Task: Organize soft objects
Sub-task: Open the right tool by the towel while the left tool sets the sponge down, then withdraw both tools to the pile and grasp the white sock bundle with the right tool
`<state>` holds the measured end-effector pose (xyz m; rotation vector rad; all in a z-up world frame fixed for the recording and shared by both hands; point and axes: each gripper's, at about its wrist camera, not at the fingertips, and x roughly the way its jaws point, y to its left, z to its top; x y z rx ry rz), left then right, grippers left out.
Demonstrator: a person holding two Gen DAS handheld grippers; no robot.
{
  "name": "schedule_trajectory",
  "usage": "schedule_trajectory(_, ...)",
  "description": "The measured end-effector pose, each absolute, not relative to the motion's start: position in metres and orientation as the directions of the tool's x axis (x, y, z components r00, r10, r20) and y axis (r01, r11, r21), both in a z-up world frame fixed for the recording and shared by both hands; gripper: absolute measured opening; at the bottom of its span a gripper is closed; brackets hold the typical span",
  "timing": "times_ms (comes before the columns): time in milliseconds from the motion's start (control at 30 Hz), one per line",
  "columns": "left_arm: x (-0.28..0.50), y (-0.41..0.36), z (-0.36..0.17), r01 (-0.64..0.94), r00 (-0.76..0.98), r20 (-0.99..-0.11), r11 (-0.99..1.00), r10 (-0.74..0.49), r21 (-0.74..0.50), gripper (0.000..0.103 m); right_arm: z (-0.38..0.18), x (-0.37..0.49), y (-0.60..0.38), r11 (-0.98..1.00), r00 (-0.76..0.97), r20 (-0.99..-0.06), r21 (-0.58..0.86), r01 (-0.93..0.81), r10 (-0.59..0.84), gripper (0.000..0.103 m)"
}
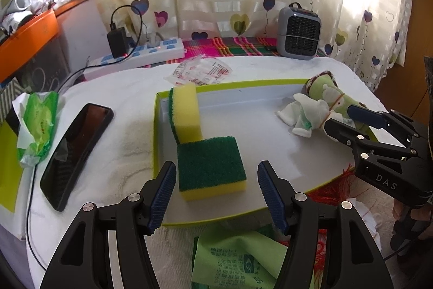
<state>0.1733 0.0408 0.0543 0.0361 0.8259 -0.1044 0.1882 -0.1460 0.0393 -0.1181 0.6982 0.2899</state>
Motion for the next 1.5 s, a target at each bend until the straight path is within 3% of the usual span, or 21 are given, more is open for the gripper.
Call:
schedule_trajectory(900, 0.124, 0.063, 0.060, 0.055, 0.685, -0.725, 0.997, -0.080, -0.058, 0.062, 0.043, 0.142, -0.186, 0.970, 0.741, -0.631, 0.091, -0.225, 0.231, 0.055)
schedule_trajectory(1500, 0.094, 0.086, 0.045, 0.044, 0.661, -0.729, 0.979, -0.177, -0.198, 0.062, 0.040, 0.087, -0.206, 0.954, 0.706, -0.642, 0.186, -0.234, 0.298, 0.055)
